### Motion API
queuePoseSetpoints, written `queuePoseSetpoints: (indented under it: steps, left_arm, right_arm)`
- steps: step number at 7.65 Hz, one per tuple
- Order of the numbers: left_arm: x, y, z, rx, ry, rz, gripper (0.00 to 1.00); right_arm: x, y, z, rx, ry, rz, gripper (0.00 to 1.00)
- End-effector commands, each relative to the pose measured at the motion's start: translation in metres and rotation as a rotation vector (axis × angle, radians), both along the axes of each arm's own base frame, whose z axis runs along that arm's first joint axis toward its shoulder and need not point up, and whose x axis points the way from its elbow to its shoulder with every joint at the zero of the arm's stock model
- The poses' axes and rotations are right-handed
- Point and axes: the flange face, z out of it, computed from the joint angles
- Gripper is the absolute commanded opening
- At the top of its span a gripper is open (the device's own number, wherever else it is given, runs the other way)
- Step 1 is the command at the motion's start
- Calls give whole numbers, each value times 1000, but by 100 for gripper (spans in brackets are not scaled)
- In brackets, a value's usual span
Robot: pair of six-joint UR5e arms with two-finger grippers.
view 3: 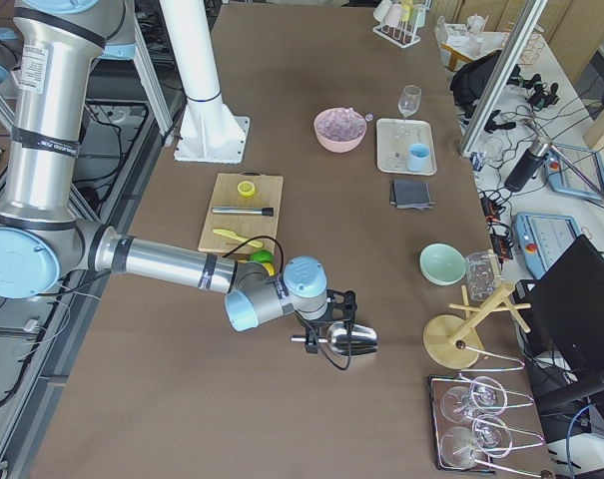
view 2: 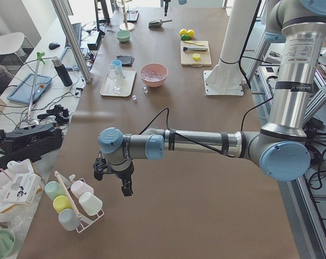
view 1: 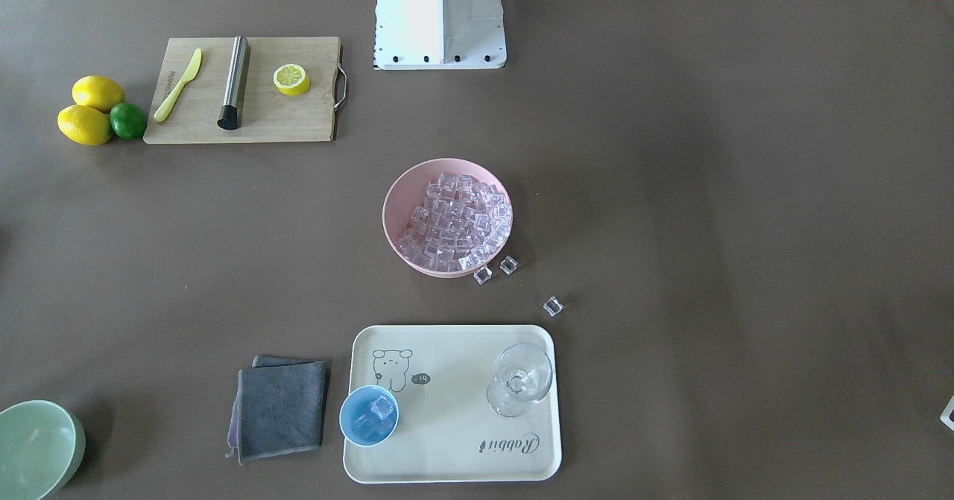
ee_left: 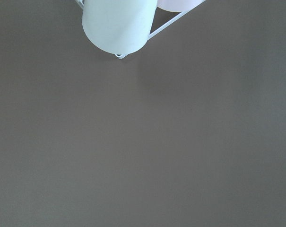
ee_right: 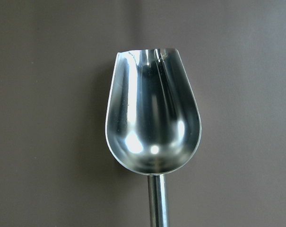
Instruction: Put ice in cup with scoop
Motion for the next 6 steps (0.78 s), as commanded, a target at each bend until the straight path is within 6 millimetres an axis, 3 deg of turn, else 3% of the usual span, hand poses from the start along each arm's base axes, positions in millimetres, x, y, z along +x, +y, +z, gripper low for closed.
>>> queuePoseSetpoints:
  steps: [1, 2, 3, 6]
  left_arm:
    - [1, 0, -1, 0, 0, -1, 99]
    - [1, -1, -4, 5, 0, 0, 99]
    - [1, -1, -3, 4, 0, -2, 99]
    - [1, -1, -4, 5, 2, -2, 99]
  right_arm:
    - [57, -22, -50, -36, 17, -73, 100]
    - [82, -26, -60, -44, 16, -74, 100]
    - [93, -26, -64, -49, 10, -62, 100]
    - [95, -19, -60, -52, 10, -60, 100]
